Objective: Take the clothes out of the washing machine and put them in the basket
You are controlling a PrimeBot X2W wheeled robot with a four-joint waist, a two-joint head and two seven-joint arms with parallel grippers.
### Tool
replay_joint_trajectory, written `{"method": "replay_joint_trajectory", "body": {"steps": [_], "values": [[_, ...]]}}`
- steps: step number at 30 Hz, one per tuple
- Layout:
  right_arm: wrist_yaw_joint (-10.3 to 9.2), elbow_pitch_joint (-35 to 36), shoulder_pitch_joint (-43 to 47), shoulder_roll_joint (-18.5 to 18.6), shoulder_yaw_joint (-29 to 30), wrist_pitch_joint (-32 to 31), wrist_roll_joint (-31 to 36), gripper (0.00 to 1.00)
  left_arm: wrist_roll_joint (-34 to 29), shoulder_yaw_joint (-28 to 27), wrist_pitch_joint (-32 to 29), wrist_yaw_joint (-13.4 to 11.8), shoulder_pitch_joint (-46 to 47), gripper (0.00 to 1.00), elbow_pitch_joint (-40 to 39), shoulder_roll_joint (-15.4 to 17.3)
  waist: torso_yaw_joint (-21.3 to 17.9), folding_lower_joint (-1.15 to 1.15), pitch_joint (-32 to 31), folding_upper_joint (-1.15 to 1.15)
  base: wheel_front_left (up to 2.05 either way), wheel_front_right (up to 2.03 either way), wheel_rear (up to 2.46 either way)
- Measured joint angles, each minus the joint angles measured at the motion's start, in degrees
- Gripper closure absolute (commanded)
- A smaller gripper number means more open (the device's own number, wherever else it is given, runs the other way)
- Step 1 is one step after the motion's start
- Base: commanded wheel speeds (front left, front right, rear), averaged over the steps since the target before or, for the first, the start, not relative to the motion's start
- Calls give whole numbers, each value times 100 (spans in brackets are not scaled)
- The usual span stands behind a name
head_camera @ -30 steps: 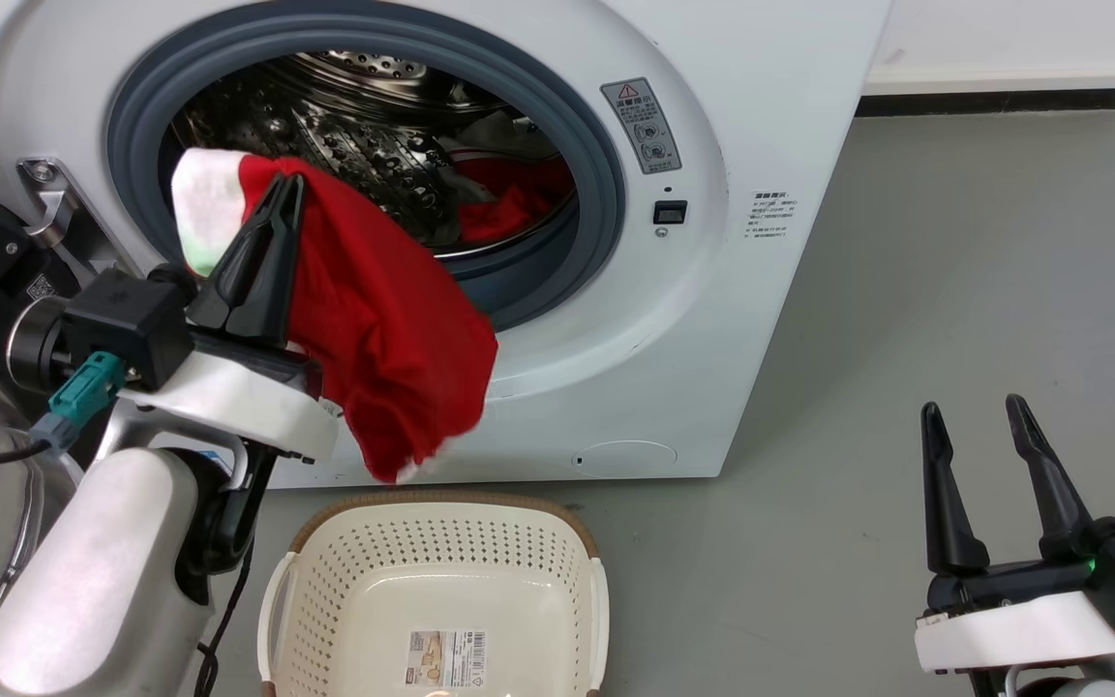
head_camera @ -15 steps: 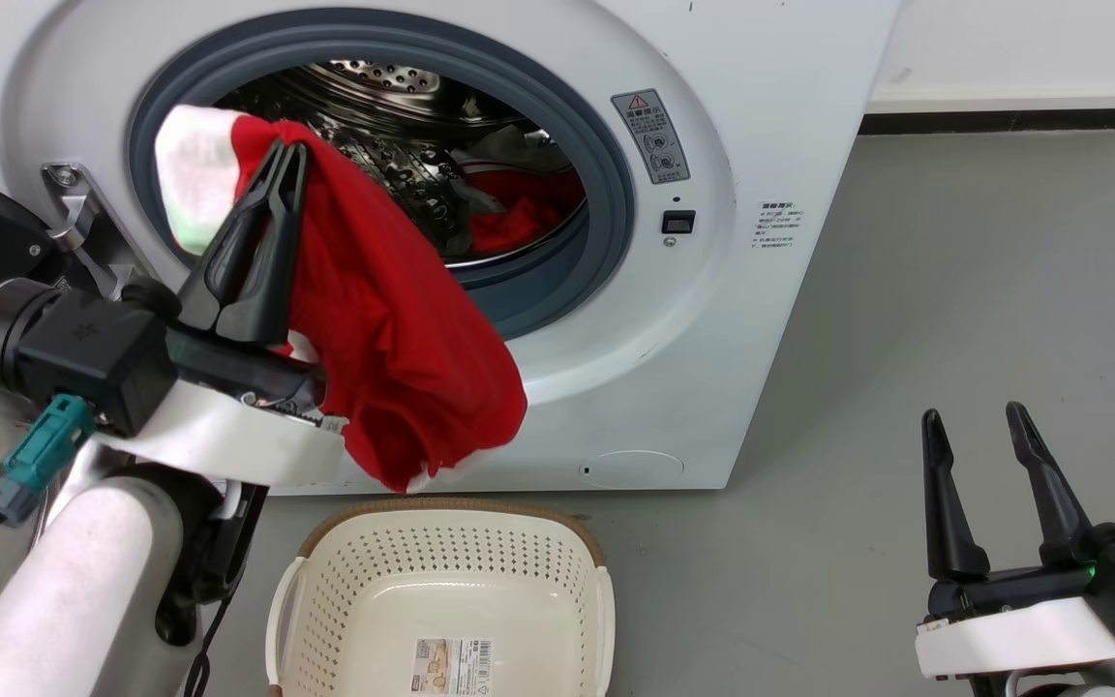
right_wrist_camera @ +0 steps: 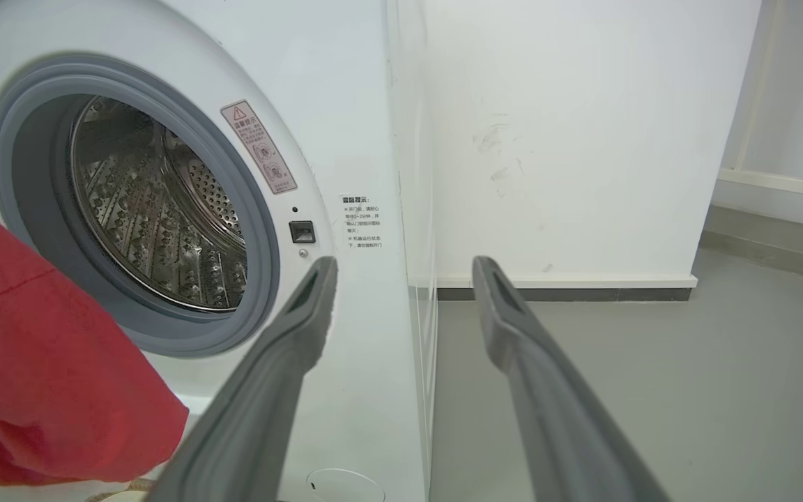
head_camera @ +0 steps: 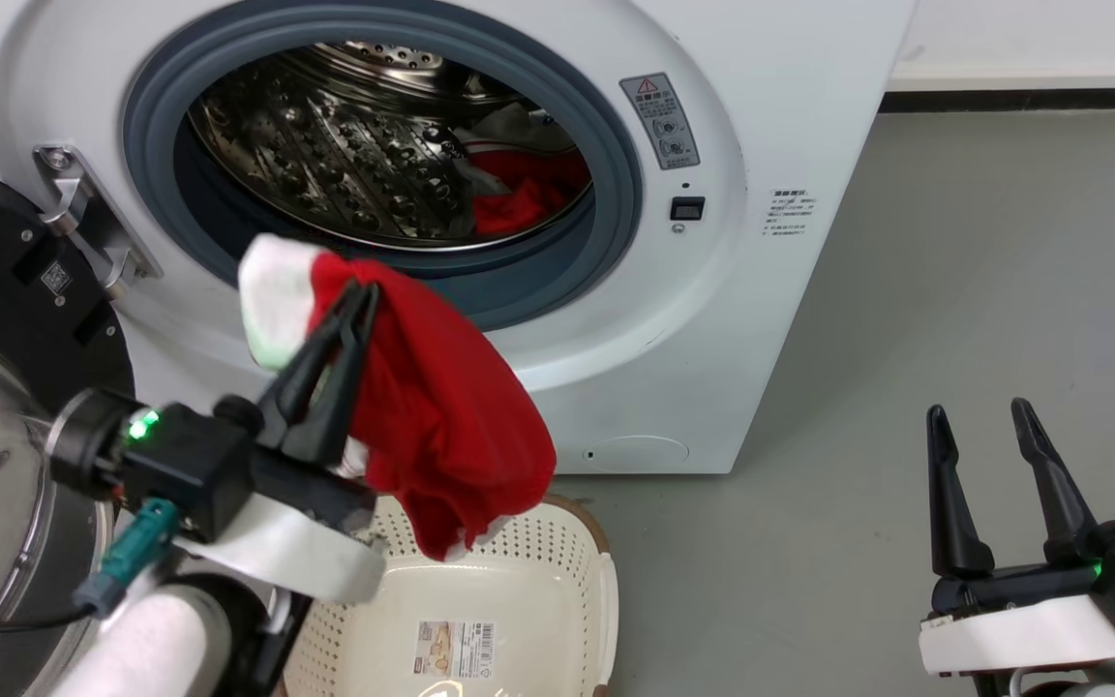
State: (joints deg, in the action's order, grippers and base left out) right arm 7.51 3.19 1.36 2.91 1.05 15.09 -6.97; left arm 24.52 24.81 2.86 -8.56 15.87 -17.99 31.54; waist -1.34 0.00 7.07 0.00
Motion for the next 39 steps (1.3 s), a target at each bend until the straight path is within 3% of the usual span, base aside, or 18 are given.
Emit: {"method": "replay_joint_trajectory", "body": {"steps": [8,16,30,39], "values": [[0,20,-54,-1,16,0,52,0,186,471,88,189,-494,100,568,-223,94,0,199,0,0,0,0],[0,74,-222,0,-13,0,193,0,526,828,392,621,-576,100,2025,-693,122,0,528,0,0,0,0],[0,246,-854,1,-93,0,231,0,530,1070,953,1258,627,100,5535,-1435,-101,1,1619,0,0,0,0],[0,404,-1357,1,-10,0,70,0,449,1244,1005,1472,1767,100,7505,-1827,-346,1,2579,0,0,0,0]]}}
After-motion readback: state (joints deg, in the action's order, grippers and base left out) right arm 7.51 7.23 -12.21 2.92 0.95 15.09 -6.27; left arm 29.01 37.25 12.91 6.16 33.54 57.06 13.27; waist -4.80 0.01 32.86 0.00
